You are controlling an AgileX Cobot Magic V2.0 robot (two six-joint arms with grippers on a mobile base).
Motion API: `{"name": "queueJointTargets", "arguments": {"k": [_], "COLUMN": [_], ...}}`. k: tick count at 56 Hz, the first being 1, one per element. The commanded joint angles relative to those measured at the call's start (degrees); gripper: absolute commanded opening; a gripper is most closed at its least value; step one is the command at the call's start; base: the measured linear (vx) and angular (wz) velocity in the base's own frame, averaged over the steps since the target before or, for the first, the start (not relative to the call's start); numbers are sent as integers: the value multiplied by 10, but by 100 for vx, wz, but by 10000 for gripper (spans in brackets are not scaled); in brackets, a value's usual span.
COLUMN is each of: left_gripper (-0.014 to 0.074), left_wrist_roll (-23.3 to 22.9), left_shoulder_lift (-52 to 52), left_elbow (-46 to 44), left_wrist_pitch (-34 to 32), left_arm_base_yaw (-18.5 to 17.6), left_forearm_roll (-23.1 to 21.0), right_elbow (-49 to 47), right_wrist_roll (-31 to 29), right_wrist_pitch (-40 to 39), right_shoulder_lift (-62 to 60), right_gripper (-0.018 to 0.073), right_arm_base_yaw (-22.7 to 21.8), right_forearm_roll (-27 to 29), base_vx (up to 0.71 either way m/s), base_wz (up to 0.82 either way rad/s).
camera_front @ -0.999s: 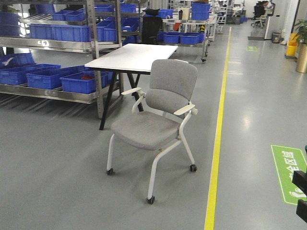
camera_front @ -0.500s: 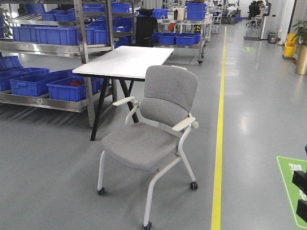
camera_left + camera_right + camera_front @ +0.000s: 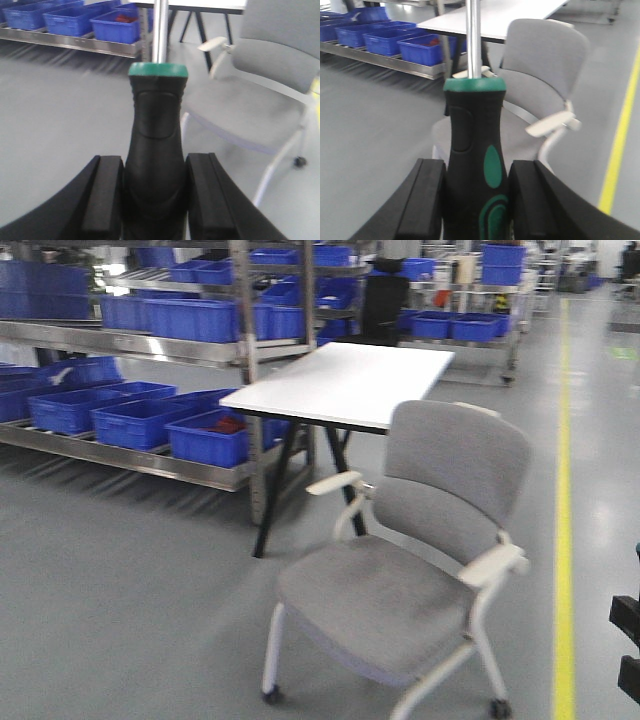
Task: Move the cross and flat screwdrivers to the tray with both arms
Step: 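Hold both screwdrivers while the base drives to the roller shelf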
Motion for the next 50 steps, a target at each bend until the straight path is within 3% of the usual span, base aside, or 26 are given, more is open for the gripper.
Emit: {"name": "queueJointTargets", "arguments": {"k": [1,50], "left_gripper": [0,0], "left_wrist_roll": [-5,-5], "left_shoulder_lift": [-2,-3], "left_elbow": [-18,-18], "left_wrist_pitch": [-51,-50], "left_arm_base_yaw": [0,0], "left_forearm_roll": [-8,-8], "right_elbow": [-19,-19], "right_wrist_roll": [-4,-4], "right_wrist_pitch": [-46,-48], "right_shoulder_lift": [-5,-5], "right_gripper": [-8,-8], "right_arm_base_yaw": [0,0], "right_forearm_roll": [2,2], "base_vx": [54,54], "base_wz": [51,66]}}
